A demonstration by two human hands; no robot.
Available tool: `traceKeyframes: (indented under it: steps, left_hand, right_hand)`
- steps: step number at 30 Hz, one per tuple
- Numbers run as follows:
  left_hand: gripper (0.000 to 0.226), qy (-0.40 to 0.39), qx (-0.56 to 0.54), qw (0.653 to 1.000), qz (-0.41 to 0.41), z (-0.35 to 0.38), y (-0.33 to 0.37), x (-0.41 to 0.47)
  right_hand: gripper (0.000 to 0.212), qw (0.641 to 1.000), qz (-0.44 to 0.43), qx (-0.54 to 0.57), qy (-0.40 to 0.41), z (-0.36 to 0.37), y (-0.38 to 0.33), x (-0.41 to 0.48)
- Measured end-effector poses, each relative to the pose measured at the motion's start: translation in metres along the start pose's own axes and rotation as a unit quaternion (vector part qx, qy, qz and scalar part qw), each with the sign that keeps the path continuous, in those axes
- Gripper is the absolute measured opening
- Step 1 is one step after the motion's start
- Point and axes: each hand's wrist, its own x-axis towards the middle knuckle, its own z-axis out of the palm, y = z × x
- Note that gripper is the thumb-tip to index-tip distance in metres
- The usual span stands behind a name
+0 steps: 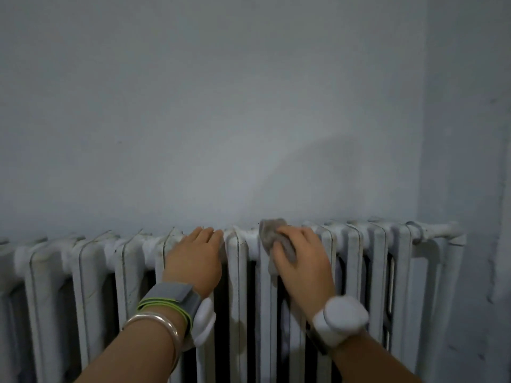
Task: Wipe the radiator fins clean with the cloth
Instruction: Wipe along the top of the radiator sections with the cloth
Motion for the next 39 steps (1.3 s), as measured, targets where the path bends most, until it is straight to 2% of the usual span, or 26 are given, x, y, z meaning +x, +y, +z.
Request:
traceKeyframes:
  steps: [2, 9, 12, 17, 21, 25, 27, 29, 32, 34, 39]
  left_hand:
    - [0.045, 0.032, -0.012, 0.999, 0.011, -0.002, 0.000, -0.001]
    - [0.053, 0.004, 0.023, 1.000, 0.003, 0.000, 0.002, 0.002]
    - [0.052, 0.005, 0.024, 1.000, 0.004, -0.002, 0.002, 0.001]
    - [0.051, 0.028, 0.021, 0.999, 0.006, -0.001, 0.002, 0.001]
    - [0.051, 0.022, 0.027, 0.999, 0.002, -0.001, 0.002, 0.001]
    - [0.049, 0.047, 0.024, 0.998, 0.038, 0.005, -0.005, 0.002]
    - [0.049, 0.047, 0.016, 0.998, 0.029, 0.002, -0.004, 0.000]
    - [0.051, 0.015, -0.003, 1.000, 0.016, -0.002, 0.001, 0.000]
    - [0.052, 0.018, 0.014, 1.000, 0.010, 0.002, -0.001, 0.001]
    - [0.044, 0.033, 0.003, 0.999, 0.012, 0.000, 0.000, 0.000]
    - [0.047, 0.024, 0.014, 1.000, -0.005, -0.005, 0.002, 0.003]
  right_hand:
    - [0.019, 0.999, 0.016, -0.035, -0.009, 0.004, -0.002, 0.029]
    - [0.024, 0.973, 0.048, -0.172, -0.144, 0.032, 0.006, 0.090]
    - [0.025, 0.961, 0.060, -0.195, -0.188, 0.039, 0.011, 0.097]
    - [0.033, 0.917, 0.118, -0.194, -0.326, 0.044, 0.013, 0.101]
    - [0.036, 0.896, 0.129, -0.212, -0.367, 0.041, 0.010, 0.105]
    - [0.033, 0.909, 0.131, -0.189, -0.349, 0.033, 0.008, 0.098]
    - [0.029, 0.922, 0.117, -0.173, -0.326, 0.030, 0.005, 0.088]
    - [0.025, 0.937, 0.085, -0.172, -0.292, 0.029, 0.004, 0.077]
    - [0.024, 0.951, 0.021, -0.199, -0.235, 0.031, 0.006, 0.058]
    - [0.024, 0.960, -0.017, -0.199, -0.197, 0.032, 0.009, 0.045]
    - [0.033, 0.970, -0.056, -0.207, -0.113, 0.038, 0.016, 0.027]
